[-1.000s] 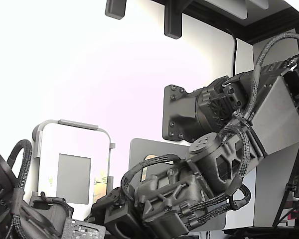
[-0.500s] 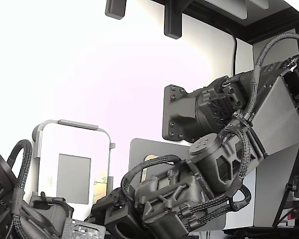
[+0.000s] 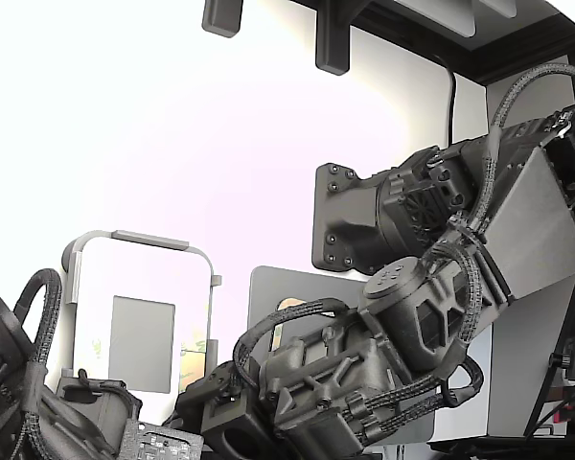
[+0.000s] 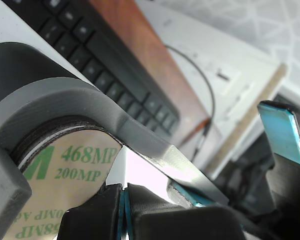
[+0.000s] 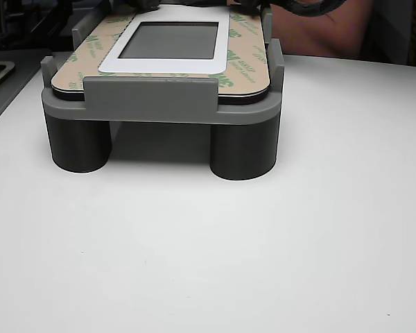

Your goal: Peel off protective film from adhesive tape.

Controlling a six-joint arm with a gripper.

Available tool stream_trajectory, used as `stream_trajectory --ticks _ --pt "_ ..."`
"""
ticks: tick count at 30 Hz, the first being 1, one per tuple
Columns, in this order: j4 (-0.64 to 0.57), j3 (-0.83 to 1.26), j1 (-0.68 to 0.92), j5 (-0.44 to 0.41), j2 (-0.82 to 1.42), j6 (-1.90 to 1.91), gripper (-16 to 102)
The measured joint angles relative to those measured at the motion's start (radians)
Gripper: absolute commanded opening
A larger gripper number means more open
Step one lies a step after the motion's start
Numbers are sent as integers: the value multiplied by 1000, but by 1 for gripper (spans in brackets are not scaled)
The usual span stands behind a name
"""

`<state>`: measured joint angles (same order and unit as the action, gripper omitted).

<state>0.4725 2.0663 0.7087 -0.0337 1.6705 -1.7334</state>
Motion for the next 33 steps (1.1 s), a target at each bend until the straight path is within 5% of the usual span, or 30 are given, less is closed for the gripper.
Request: stream_trajectory --ticks 33 --pt "6 -12 6 0 -3 3 -10"
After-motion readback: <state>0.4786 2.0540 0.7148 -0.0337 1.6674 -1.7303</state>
